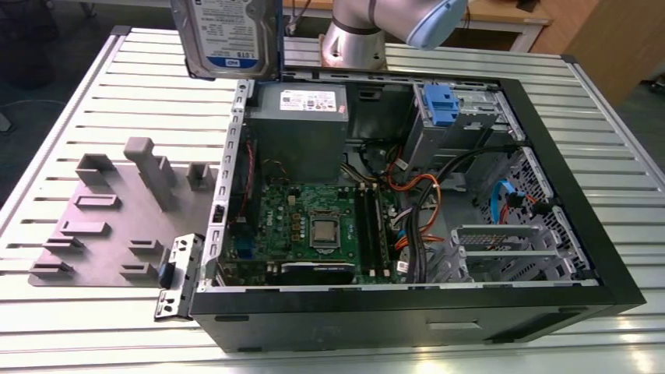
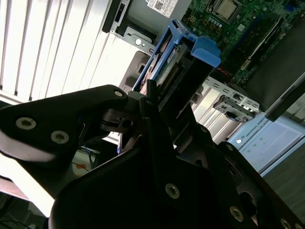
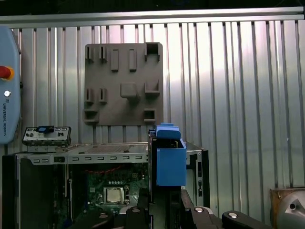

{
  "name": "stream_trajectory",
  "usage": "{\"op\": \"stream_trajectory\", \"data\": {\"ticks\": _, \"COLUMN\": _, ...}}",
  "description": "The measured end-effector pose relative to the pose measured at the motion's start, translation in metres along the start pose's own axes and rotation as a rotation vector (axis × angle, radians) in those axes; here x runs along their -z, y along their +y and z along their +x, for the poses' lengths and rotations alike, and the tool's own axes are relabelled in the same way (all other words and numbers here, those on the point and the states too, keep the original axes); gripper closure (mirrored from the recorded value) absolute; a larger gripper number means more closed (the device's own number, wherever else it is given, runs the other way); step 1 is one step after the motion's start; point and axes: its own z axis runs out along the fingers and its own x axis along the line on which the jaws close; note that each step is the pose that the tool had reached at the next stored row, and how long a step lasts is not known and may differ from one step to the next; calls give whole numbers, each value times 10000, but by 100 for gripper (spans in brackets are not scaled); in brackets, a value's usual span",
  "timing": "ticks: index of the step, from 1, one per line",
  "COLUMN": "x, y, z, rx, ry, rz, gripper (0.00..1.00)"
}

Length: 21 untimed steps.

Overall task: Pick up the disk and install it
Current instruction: 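Pick up the disk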

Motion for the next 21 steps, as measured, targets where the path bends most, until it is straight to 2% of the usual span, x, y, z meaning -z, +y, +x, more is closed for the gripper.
{"op": "stream_trajectory", "data": {"ticks": 21, "x": 5, "y": -167, "z": -8, "rx": 0, "ry": 1, "rz": -1, "gripper": 65}}
